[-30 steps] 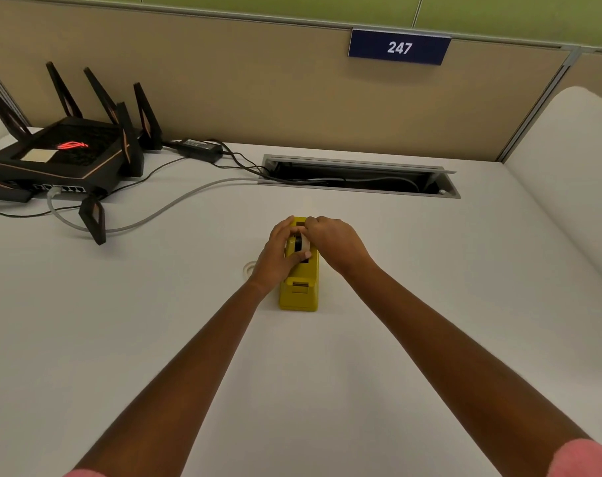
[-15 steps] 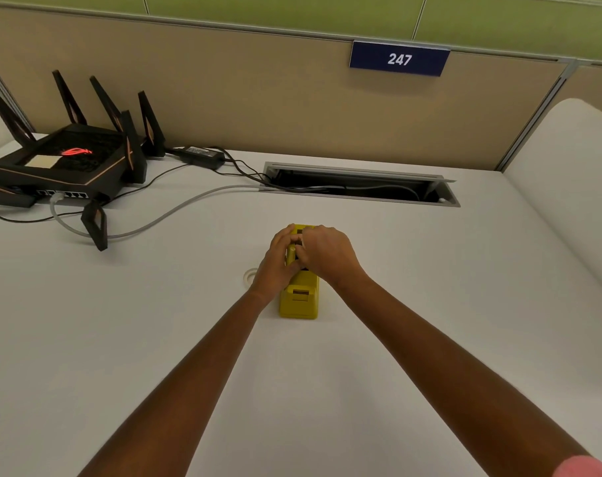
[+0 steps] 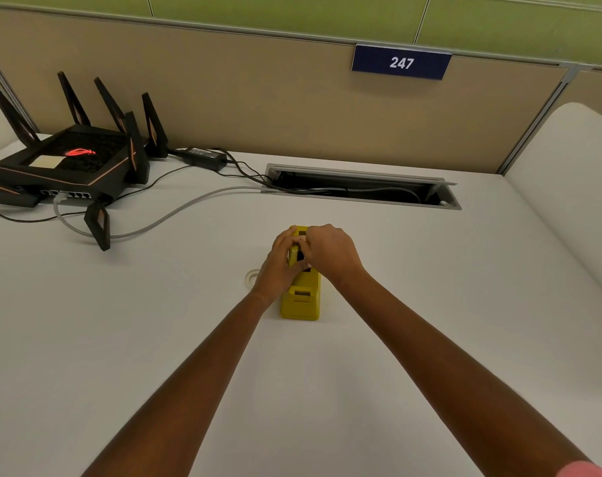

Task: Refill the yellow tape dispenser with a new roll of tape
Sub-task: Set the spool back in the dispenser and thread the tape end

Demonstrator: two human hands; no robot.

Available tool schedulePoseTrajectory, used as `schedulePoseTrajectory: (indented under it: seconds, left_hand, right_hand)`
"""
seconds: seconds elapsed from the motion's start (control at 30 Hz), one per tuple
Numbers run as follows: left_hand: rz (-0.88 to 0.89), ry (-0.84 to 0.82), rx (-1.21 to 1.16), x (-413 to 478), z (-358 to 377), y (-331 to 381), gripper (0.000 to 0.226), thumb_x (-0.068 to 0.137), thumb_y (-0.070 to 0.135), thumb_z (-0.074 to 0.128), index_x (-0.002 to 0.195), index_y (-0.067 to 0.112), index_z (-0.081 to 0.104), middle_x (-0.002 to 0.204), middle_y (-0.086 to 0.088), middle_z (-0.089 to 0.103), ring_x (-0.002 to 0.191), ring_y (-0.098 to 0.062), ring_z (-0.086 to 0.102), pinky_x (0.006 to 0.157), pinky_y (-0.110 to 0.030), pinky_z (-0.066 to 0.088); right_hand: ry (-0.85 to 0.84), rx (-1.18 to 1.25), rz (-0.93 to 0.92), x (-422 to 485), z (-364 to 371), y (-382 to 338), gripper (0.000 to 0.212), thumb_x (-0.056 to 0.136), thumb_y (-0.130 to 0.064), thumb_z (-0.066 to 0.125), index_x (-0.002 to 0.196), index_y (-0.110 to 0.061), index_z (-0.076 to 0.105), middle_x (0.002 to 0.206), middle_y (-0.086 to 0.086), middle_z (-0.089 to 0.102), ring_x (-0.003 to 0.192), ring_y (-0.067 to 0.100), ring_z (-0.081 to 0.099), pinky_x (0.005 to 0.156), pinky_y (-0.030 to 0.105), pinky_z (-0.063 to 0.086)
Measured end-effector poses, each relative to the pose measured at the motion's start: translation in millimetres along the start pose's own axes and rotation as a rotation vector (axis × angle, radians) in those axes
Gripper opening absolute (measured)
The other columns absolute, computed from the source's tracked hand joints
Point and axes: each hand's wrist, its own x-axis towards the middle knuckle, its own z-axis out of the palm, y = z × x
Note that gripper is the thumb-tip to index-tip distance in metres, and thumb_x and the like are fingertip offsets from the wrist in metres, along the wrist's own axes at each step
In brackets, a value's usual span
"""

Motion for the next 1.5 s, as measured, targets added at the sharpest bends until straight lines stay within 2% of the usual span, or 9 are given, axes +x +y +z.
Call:
schedulePoseTrajectory:
  seconds: [0.23, 0.37, 0.47, 0.57, 0.77, 0.97, 1.23, 1.37, 1.5]
  left_hand:
    - [0.003, -0.023, -0.003, 0.0, -0.8, 0.1, 0.058, 0.083, 0.015, 0.060, 0.133, 0.007, 0.032, 0.149, -0.012, 0.026, 0.134, -0.028, 0.031, 0.105, -0.038, 0.034]
    - [-0.005, -0.023, 0.008, -0.1, -0.9, -0.2, 0.058, 0.084, 0.017, 0.060, 0.134, 0.008, 0.032, 0.150, -0.010, 0.025, 0.134, -0.027, 0.031, 0.105, -0.037, 0.034]
    - [0.009, -0.026, 0.015, -0.4, -1.2, -0.5, 0.055, 0.083, 0.016, 0.061, 0.131, 0.008, 0.036, 0.150, -0.010, 0.025, 0.135, -0.026, 0.030, 0.105, -0.036, 0.033]
    - [0.023, -0.028, 0.017, -0.7, -1.5, -0.8, 0.052, 0.083, 0.015, 0.061, 0.129, 0.008, 0.038, 0.150, -0.009, 0.026, 0.135, -0.026, 0.030, 0.105, -0.035, 0.033]
    - [0.009, -0.033, 0.004, -0.1, -1.9, -1.5, 0.056, 0.082, 0.016, 0.061, 0.132, 0.008, 0.036, 0.150, -0.008, 0.026, 0.134, -0.025, 0.031, 0.104, -0.034, 0.034]
    - [0.016, -0.028, 0.007, 0.5, -1.9, -2.0, 0.056, 0.083, 0.016, 0.061, 0.132, 0.008, 0.035, 0.150, -0.008, 0.026, 0.134, -0.025, 0.032, 0.103, -0.033, 0.033]
    - [0.005, -0.028, -0.004, -1.4, -2.1, 0.5, 0.060, 0.083, 0.016, 0.061, 0.134, 0.007, 0.032, 0.149, -0.010, 0.026, 0.134, -0.026, 0.031, 0.106, -0.037, 0.034]
    - [0.001, -0.029, -0.004, -1.1, -1.9, 0.6, 0.060, 0.083, 0.017, 0.061, 0.134, 0.008, 0.031, 0.150, -0.010, 0.026, 0.134, -0.027, 0.032, 0.105, -0.038, 0.035]
    - [-0.002, -0.024, 0.000, -1.4, -1.9, 1.0, 0.059, 0.083, 0.017, 0.061, 0.134, 0.009, 0.032, 0.150, -0.009, 0.025, 0.134, -0.027, 0.032, 0.105, -0.039, 0.035]
  right_hand:
    - [-0.015, 0.090, 0.059, 5.8, -1.4, 4.9, 0.030, 0.095, -0.022, 0.043, 0.094, 0.002, 0.061, 0.087, 0.018, 0.064, 0.070, 0.020, 0.047, 0.056, 0.026, 0.035]
    - [-0.017, 0.119, 0.066, 5.5, -3.2, 7.1, 0.030, 0.095, -0.023, 0.043, 0.096, 0.001, 0.061, 0.093, 0.018, 0.066, 0.071, 0.019, 0.048, 0.064, 0.026, 0.037]
    - [-0.033, 0.138, 0.086, 4.4, -3.6, 12.2, 0.031, 0.096, -0.022, 0.041, 0.098, 0.003, 0.060, 0.083, 0.017, 0.058, 0.071, 0.019, 0.047, 0.060, 0.025, 0.036]
    - [-0.050, 0.194, 0.106, 2.6, -3.3, 17.2, 0.033, 0.096, -0.021, 0.039, 0.094, 0.004, 0.062, 0.091, 0.023, 0.066, 0.070, 0.020, 0.048, 0.063, 0.026, 0.037]
    - [0.032, 0.114, 0.019, -4.3, -2.5, 9.9, 0.029, 0.096, -0.023, 0.040, 0.109, -0.004, 0.058, 0.106, 0.017, 0.065, 0.092, 0.029, 0.061, 0.077, 0.033, 0.049]
    - [-0.023, 0.039, -0.027, -2.1, -2.1, 7.0, 0.028, 0.091, -0.027, 0.050, 0.103, -0.006, 0.065, 0.108, 0.016, 0.062, 0.093, 0.030, 0.061, 0.075, 0.032, 0.048]
    - [0.022, 0.007, -0.068, 2.0, -1.7, 7.6, 0.033, 0.096, -0.024, 0.039, 0.096, -0.002, 0.064, 0.100, 0.018, 0.063, 0.089, 0.029, 0.060, 0.066, 0.028, 0.036]
    - [-0.022, 0.034, -0.087, 1.7, -5.5, 8.7, 0.033, 0.097, -0.021, 0.036, 0.099, -0.001, 0.062, 0.103, 0.019, 0.062, 0.093, 0.029, 0.059, 0.076, 0.033, 0.046]
    - [-0.057, 0.068, -0.085, 1.2, -10.0, 9.4, 0.033, 0.098, -0.020, 0.035, 0.106, -0.001, 0.061, 0.110, 0.020, 0.061, 0.099, 0.030, 0.058, 0.084, 0.033, 0.045]
